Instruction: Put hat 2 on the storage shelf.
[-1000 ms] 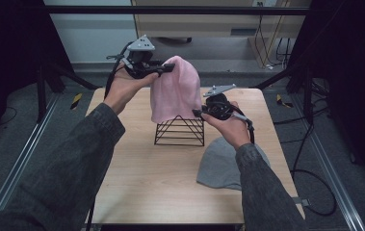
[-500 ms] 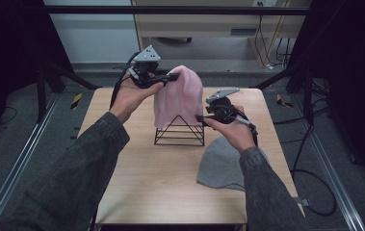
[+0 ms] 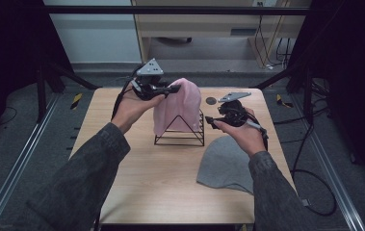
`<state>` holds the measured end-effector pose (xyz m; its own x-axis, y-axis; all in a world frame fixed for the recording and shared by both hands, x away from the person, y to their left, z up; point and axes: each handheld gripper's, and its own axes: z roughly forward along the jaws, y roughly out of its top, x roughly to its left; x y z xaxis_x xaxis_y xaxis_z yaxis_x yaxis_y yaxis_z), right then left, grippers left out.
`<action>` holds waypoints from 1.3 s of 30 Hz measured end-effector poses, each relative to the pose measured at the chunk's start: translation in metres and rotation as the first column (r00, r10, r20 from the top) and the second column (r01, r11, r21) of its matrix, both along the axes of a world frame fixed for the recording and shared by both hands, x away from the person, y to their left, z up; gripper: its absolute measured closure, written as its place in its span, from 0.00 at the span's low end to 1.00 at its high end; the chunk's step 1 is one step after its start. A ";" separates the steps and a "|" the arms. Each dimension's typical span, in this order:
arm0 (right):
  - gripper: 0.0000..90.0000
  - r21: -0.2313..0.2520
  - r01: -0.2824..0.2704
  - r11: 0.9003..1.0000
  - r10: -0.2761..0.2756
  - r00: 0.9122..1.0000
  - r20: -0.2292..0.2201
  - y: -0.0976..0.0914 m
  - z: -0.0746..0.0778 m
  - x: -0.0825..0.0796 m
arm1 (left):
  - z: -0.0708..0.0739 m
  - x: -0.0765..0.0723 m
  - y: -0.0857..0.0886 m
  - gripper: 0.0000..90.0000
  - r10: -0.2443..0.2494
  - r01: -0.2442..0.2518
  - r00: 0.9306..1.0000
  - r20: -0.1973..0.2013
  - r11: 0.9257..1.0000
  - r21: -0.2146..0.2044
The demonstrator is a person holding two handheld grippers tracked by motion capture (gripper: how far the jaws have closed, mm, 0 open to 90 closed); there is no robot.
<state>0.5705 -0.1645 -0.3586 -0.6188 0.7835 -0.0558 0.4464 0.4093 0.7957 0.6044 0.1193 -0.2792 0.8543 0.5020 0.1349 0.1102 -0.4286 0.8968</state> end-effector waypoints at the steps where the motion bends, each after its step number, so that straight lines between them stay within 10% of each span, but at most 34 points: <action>1: 0.40 0.001 0.006 1.000 -0.006 1.000 -0.004 -0.002 -0.002 -0.001 | -0.002 -0.001 0.000 0.86 0.000 0.000 1.000 -0.003 1.000 -0.005; 39: 0.58 -0.052 0.117 0.992 -0.121 0.990 -0.077 -0.070 -0.042 -0.025 | -0.048 -0.013 0.002 0.83 0.073 -0.069 0.991 -0.111 0.997 0.041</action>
<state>0.5450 -0.2345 -0.4005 -0.5250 0.8497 -0.0485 0.5557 0.3854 0.7367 0.5918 0.1218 -0.3274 0.8276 0.5581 0.0597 0.2406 -0.4490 0.8605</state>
